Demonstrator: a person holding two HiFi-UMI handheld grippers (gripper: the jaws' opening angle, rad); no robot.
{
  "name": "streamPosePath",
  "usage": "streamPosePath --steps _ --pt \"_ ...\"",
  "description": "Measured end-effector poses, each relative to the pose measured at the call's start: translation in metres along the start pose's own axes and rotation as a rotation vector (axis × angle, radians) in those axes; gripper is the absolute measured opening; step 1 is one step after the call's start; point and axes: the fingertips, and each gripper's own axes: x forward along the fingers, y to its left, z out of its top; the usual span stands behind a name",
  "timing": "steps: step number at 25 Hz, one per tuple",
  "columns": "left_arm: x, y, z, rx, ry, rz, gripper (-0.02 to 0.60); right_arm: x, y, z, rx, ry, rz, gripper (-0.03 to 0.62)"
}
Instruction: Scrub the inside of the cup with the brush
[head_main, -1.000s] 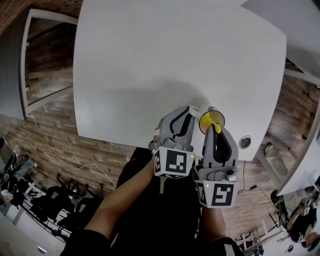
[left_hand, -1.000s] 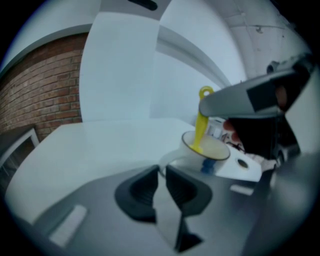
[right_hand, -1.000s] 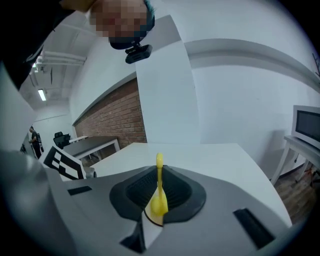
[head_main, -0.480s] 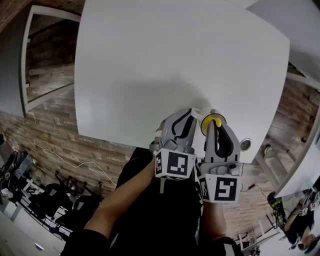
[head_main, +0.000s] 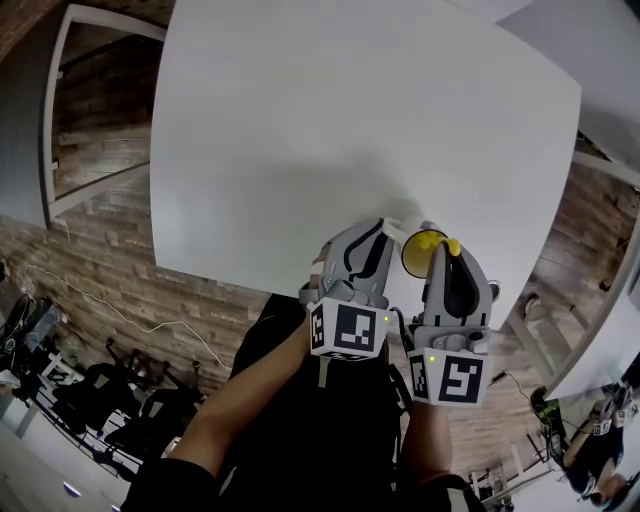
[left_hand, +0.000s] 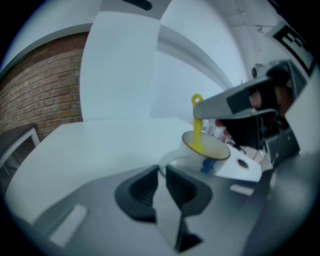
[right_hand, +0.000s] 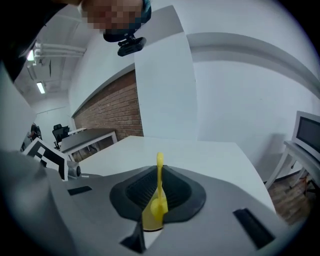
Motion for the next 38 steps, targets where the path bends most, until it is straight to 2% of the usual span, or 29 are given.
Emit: streamPosePath --steps 7,21,25,31,38 --pt "0.0 -0.003 -0.004 0.025 0.018 -0.001 0.048 0.002 -0.003 -0.014 -0.001 0.05 0.006 0.029" --pt "-0.019 0.002 0.003 0.055 -0.006 -0.01 0.078 -0.022 0.003 0.013 -0.01 -0.028 -0.009 0.03" --pt "-0.035 0.004 0.01 0.067 -0.025 -0.014 0.083 -0.04 0.003 0.028 0.023 -0.071 -0.016 0.031" --pt "-0.077 0.011 0.039 0.068 -0.123 -0.006 0.08 -0.072 0.006 0.057 0.055 -0.149 -0.067 0.03" --pt "-0.126 0.016 0.082 0.111 -0.247 -0.015 0.058 -0.118 0.014 0.087 0.069 -0.222 -0.107 0.031"
